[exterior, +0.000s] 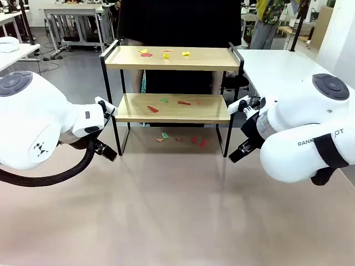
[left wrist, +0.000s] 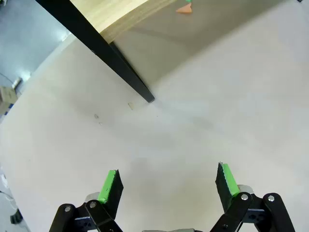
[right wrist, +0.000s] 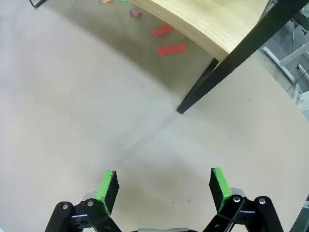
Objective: Clean the shelf.
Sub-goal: Pick up the Duster handed by the human.
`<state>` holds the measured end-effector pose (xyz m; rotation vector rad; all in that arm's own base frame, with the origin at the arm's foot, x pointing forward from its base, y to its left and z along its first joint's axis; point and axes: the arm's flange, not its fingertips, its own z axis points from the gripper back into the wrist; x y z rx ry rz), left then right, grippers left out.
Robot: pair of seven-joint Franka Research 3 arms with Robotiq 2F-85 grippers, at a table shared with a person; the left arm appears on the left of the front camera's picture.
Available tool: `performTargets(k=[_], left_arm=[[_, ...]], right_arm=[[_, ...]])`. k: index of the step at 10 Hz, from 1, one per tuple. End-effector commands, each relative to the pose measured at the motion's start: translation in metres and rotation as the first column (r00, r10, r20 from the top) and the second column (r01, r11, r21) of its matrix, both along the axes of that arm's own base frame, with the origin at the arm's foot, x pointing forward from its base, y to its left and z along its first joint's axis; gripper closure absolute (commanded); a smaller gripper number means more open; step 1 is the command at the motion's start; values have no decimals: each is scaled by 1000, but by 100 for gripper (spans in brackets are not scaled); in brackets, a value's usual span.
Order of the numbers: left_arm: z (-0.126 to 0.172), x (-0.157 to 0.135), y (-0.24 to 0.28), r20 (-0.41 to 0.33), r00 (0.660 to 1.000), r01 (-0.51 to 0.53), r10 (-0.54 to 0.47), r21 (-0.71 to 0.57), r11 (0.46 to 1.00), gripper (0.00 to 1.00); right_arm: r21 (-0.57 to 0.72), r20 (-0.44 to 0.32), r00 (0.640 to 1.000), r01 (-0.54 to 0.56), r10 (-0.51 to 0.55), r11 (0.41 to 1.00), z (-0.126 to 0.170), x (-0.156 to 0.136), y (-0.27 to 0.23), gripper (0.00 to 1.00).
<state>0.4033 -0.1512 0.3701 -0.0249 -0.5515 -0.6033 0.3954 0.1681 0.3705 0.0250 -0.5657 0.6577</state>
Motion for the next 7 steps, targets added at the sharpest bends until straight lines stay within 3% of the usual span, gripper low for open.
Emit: performTargets(k=[1, 7], left_arm=[[0, 0, 0, 0, 1000, 0, 0, 0, 1000, 0], [0, 0, 0, 0, 1000, 0, 0, 0, 1000, 0]], right_arm=[[0, 0, 1000, 0, 0, 1000, 0, 0, 0, 0], [0, 0, 1000, 0, 0, 1000, 0, 0, 0, 0]])
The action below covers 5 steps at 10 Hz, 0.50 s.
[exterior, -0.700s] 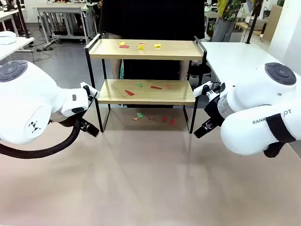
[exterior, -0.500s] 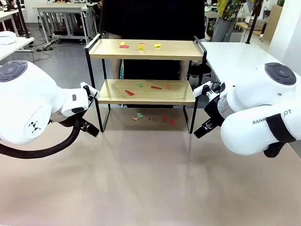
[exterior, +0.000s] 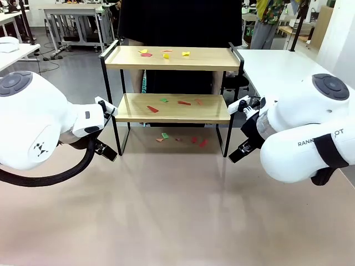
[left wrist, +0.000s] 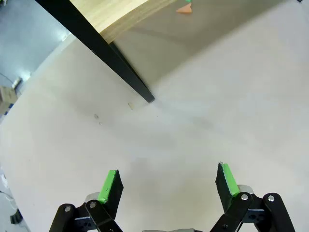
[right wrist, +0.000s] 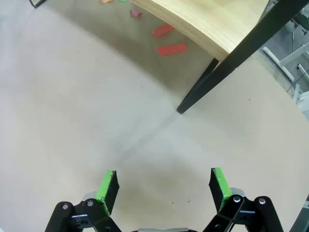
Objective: Clean the shelf.
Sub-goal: Pick up the Duster handed by the human.
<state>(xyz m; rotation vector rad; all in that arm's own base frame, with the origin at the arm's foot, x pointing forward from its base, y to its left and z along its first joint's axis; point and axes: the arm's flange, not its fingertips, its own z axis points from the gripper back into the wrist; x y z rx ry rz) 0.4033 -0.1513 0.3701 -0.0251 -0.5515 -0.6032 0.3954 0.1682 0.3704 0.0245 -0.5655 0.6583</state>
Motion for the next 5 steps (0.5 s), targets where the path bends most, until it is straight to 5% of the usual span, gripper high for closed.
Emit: performTargets(k=[1, 3, 5], left_arm=[[0, 0, 0, 0, 1000, 0, 0, 0, 1000, 0], [0, 0, 0, 0, 1000, 0, 0, 0, 1000, 0], [42, 6, 24, -28, 999, 34, -37, -94, 995, 0]], right_arm=[[1, 0, 1000, 0, 0, 1000, 0, 0, 0, 0], [0, 0, 1000, 0, 0, 1000, 0, 0, 0, 0], [61, 32, 999, 14, -16, 998, 48, 10, -25, 0]])
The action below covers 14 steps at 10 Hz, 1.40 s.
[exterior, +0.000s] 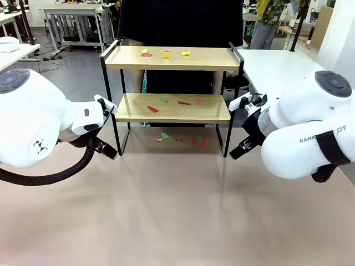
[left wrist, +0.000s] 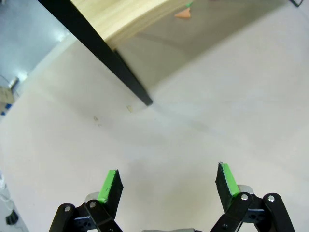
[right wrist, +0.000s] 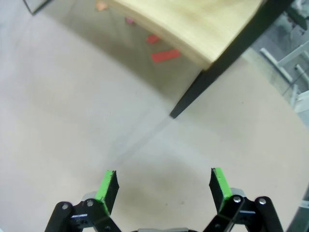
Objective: Clean the shelf.
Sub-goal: Pick up the Duster handed by the human.
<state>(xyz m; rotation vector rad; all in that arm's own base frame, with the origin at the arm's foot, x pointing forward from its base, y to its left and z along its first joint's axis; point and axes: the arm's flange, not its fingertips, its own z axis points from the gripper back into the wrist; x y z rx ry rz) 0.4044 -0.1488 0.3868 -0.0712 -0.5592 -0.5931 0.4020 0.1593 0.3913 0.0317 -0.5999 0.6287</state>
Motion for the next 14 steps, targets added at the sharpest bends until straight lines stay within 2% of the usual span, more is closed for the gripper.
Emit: performTargets(k=[1, 3, 4, 5, 7, 8, 9, 10, 11, 14], left_arm=[[41, 7, 34, -31, 998, 49, -51, -54, 997, 0], [67, 15, 70, -84, 979, 178, -187, -108, 978, 0], [73, 21, 91, -90, 960, 250, -265, -148, 957, 0], [73, 29, 115, -78, 926, 352, -369, -172, 920, 0], [61, 43, 168, 21, 788, 601, -615, -241, 762, 0], [55, 46, 189, 78, 756, 646, -650, -253, 721, 0], [50, 47, 205, 126, 760, 644, -638, -283, 711, 0], [48, 45, 205, 148, 799, 597, -584, -317, 737, 0], [60, 25, 193, 101, 789, 611, -606, -230, 758, 0], [60, 25, 193, 101, 789, 611, -606, -230, 758, 0]], right_arm=[[95, 11, 1000, -15, 14, 995, 49, 9, -38, 0], [207, 23, 998, -54, 50, 977, 71, 15, -86, 0], [254, 49, 995, -96, 86, 962, 77, 19, -115, 0], [285, 73, 993, -112, 95, 952, 77, 24, -143, 0], [322, 118, 979, -196, 166, 926, 65, 34, -196, 0], [333, 139, 972, -225, 188, 916, 57, 39, -216, 0], [350, 154, 975, -203, 158, 914, 48, 44, -232, 0], [370, 128, 986, -148, 107, 917, 40, 44, -229, 0], [313, 128, 983, -168, 134, 935, 59, 21, -229, 0], [313, 128, 983, -168, 134, 935, 59, 21, -229, 0]])
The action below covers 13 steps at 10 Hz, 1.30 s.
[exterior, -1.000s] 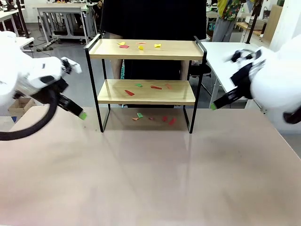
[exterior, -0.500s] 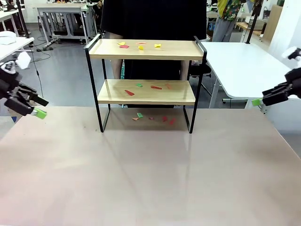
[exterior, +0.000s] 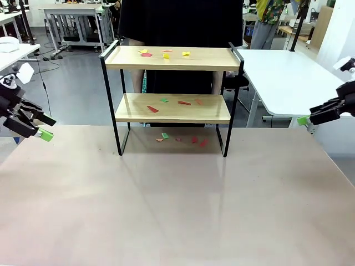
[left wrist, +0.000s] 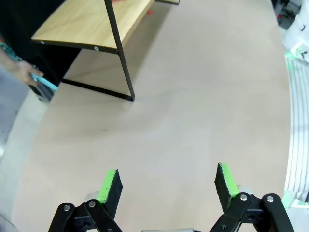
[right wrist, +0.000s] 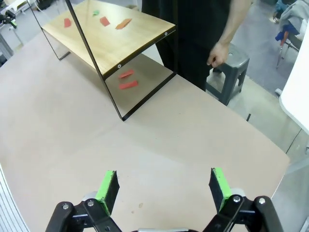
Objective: Clean the shelf.
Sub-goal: Pick up the Duster handed by the human.
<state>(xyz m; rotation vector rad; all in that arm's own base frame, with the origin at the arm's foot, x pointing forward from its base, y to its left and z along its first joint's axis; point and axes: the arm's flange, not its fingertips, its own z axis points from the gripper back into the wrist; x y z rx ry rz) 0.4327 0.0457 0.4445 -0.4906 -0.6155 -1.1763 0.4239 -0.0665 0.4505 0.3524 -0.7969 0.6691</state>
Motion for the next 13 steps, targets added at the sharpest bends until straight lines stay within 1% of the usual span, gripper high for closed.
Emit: performTargets(k=[1, 2, 3, 4, 6, 7, 8, 10, 13], left_arm=[[-3, 1, 4, -2, 1000, -2, 2, -19, 1000, 0], [6, 9, 27, 33, 999, -30, 33, -95, 995, 0], [13, 21, 51, 54, 998, -21, 31, -188, 982, 0], [14, 30, 65, 77, 996, -20, 39, -236, 971, 0], [5, 50, 82, 118, 993, 21, 17, -310, 950, 0], [-1, 59, 92, 152, 988, 42, 11, -344, 938, 0], [-5, 66, 96, 158, 987, 80, -18, -396, 915, 0], [-16, 74, 112, 203, 979, 98, -5, -453, 886, 0], [-23, 82, 129, 198, 980, 72, 37, -519, 852, 0]], right_arm=[[5, 2, 1000, 1, -1, 1000, -3, 1, -3, 0], [32, 18, 1000, -11, 10, 999, 4, 17, -26, 0], [75, 52, 997, -52, 48, 996, 5, 38, -51, 0], [112, 73, 994, -86, 78, 990, 2, 52, -65, 0], [142, 155, 980, -145, 123, 979, -7, 70, -87, 0], [163, 189, 971, -177, 145, 971, -11, 77, -98, 0], [152, 219, 966, -174, 138, 973, -14, 82, -107, 0], [176, 259, 958, -173, 124, 969, -21, 90, -130, 0], [217, 280, 956, -150, 85, 965, -28, 91, -149, 0]])
